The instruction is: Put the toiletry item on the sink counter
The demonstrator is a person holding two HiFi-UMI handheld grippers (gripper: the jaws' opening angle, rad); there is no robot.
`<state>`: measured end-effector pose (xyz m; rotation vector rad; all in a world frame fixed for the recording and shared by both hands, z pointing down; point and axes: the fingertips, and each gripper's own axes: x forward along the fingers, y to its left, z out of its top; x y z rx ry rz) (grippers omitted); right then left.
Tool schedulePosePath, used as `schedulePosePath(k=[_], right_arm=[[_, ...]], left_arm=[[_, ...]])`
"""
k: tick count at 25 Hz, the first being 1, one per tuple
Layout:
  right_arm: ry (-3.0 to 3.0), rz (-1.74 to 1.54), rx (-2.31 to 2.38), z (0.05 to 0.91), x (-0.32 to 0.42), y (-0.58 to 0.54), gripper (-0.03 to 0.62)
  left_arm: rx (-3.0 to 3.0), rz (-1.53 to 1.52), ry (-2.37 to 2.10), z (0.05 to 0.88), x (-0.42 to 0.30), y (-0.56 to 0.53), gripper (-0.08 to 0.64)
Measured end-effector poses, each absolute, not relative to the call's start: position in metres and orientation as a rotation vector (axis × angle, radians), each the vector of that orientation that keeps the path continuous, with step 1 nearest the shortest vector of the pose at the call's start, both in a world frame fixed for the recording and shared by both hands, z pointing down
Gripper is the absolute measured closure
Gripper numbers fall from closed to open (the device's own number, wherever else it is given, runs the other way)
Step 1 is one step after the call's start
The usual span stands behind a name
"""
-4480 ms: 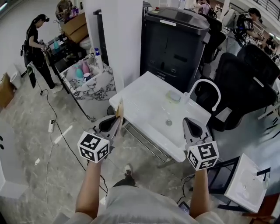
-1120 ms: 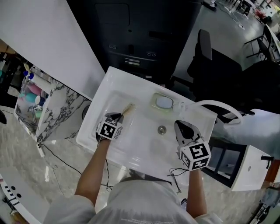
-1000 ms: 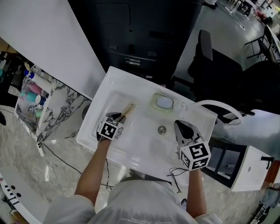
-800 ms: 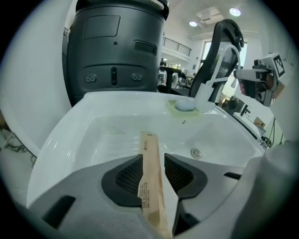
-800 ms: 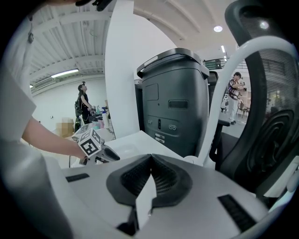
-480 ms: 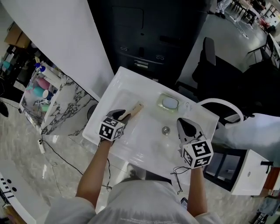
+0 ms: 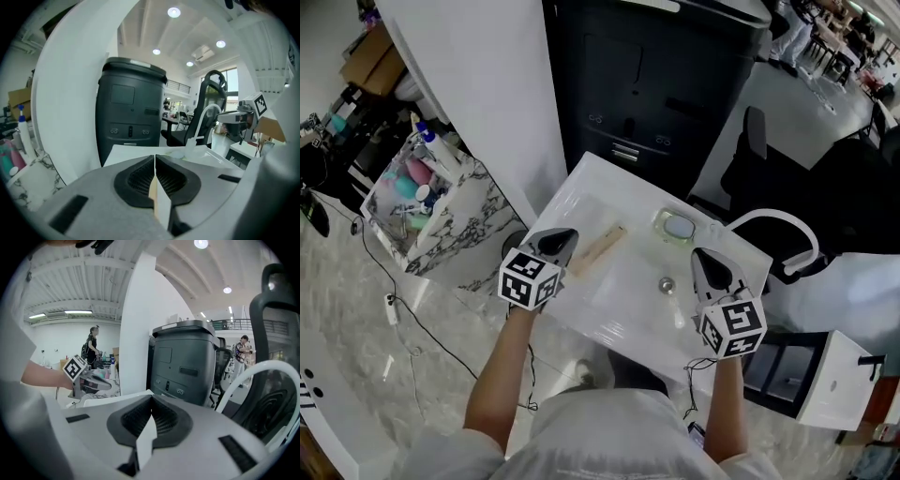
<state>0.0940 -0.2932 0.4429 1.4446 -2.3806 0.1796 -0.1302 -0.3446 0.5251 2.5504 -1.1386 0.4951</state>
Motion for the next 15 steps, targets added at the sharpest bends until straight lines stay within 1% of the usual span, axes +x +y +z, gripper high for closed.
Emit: schedulePosePath(k=[15], right_arm=[[-2.477,-0.109,1.423,0.358,0.046,-0.290,0.595]], left_arm=[[2.768,0.313,-1.319,0.383,-0.178,-0.299,0.549]])
